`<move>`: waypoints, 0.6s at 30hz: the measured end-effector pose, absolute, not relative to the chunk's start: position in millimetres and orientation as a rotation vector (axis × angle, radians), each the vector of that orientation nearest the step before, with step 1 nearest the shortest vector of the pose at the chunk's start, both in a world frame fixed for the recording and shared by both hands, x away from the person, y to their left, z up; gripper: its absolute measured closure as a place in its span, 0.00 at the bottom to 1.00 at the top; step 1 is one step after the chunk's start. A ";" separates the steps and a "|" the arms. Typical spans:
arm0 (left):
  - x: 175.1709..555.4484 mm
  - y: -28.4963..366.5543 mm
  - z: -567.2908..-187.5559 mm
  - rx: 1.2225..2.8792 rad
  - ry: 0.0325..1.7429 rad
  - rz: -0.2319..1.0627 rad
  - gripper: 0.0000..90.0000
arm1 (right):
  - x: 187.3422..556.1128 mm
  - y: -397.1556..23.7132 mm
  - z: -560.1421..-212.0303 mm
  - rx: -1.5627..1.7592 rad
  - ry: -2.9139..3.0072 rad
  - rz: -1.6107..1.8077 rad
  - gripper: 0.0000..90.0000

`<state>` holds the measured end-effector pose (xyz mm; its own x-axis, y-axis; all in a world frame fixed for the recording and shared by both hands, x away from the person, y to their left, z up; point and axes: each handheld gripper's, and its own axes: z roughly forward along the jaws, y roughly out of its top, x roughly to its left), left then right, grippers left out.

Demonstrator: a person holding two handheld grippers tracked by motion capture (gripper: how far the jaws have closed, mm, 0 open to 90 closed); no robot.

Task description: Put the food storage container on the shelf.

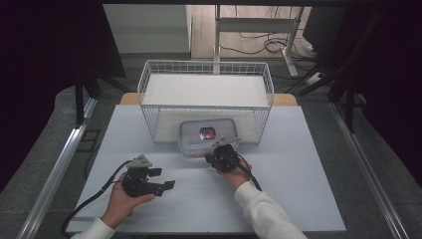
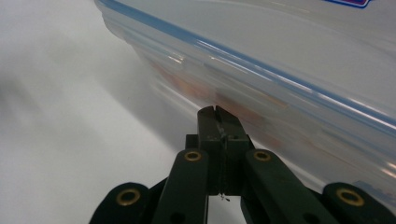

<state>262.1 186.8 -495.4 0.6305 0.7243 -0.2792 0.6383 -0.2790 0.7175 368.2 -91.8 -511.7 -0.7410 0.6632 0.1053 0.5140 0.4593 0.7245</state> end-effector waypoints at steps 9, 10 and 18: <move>261.9 187.5 -495.0 2.003 1.066 0.138 0.28 | 391.8 -80.8 -508.1 1.065 2.483 1.123 0.99; 261.7 187.3 -495.1 2.002 1.069 0.135 0.28 | 394.4 -80.4 -507.8 1.081 2.474 1.123 0.99; 262.9 188.6 -495.9 2.012 1.066 0.141 0.28 | 410.5 -77.0 -507.3 1.135 2.439 1.121 0.99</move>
